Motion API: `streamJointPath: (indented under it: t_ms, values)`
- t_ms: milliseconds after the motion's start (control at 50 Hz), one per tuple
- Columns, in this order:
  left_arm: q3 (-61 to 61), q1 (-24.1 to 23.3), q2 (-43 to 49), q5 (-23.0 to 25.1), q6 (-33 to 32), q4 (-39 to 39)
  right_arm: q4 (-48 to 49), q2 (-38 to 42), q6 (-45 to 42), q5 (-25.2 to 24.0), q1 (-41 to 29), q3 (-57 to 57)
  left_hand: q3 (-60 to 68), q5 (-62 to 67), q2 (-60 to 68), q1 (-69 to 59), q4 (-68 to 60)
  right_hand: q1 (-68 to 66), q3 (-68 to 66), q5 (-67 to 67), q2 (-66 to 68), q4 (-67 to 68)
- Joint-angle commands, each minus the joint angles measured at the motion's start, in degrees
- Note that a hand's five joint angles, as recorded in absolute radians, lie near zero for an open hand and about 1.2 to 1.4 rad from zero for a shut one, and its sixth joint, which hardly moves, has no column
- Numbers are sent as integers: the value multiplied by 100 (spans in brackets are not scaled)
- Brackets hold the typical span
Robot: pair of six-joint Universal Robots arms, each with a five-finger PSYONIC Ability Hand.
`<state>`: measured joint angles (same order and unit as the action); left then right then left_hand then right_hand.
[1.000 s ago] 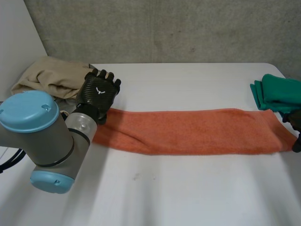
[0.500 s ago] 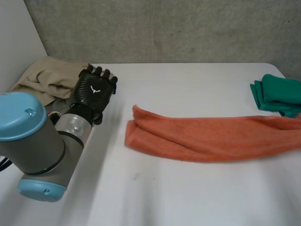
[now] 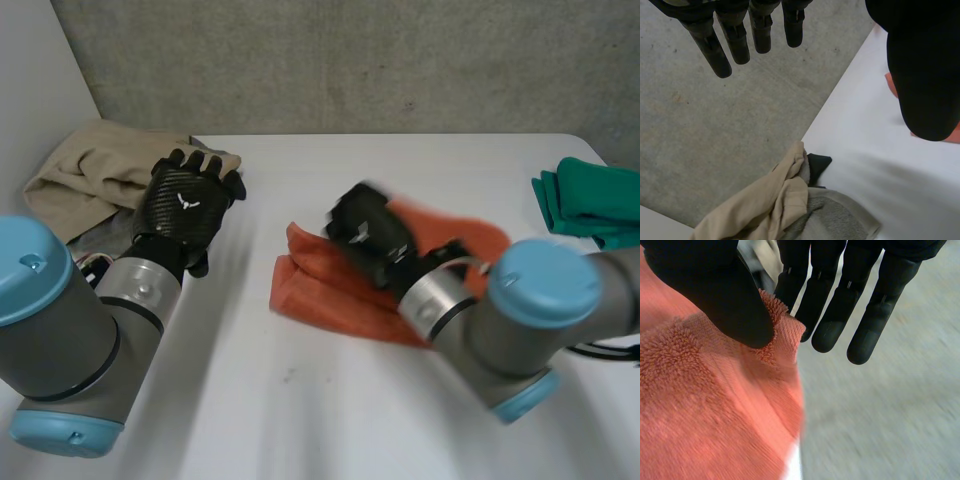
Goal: Fold the laundry.
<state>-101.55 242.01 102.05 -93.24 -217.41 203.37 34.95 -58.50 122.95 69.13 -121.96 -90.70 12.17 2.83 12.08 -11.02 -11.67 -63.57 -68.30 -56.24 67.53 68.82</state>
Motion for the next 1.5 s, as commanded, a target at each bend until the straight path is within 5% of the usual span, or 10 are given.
streamJointPath:
  t_ms: [20,60,80,120,420,640,860,1080,1360,1500]
  values:
    - [21,-31,51,-1,146,63,-103,462,45,-76,-583,-36,-217,-283,-208,102,167,-1643,-1170,-1376,1247,1118]
    - [48,-31,51,-1,155,80,-138,471,80,-67,-557,-53,-217,-283,-208,102,167,53,526,320,-449,-578]
    - [65,-31,51,-1,155,98,-181,419,141,-32,-531,-123,-217,-283,-208,102,167,3430,3903,3697,-3827,-3956]
    - [118,-49,69,-1,164,168,-217,331,273,12,-530,-202,-217,-283,-208,102,167,5357,5830,5624,-5753,-5882]
    - [1339,-1068,1211,52,665,722,-1999,-1629,4088,1225,1112,-765,-217,-283,-208,102,167,5357,5830,5624,-5753,-5882]
    - [3113,-1604,3203,78,858,433,-2371,-1516,3482,1251,1763,-1477,-217,-283,-208,102,167,5283,5756,5551,-5680,-5809]
    - [4038,-1552,3998,-421,823,-1052,-1817,-1085,2823,1260,1772,-1767,-78,-144,-68,-37,28,2592,3065,2859,-2989,-3118]
    - [3336,-1613,3340,-1653,753,-1493,-1535,-917,1910,1647,2000,-1741,-61,-127,-52,-54,11,-1642,-1169,-1375,1245,1116]
    - [2149,-1666,1714,-1715,814,-1458,-1299,-1128,590,1639,1817,-1337,-95,-161,-85,-20,45,-1643,-1170,-1376,1247,1118]
    - [1701,-1236,896,-1688,832,-1397,-86,-1164,397,893,157,-967,-145,-211,-136,30,95,-1643,-1170,-1376,1247,1118]
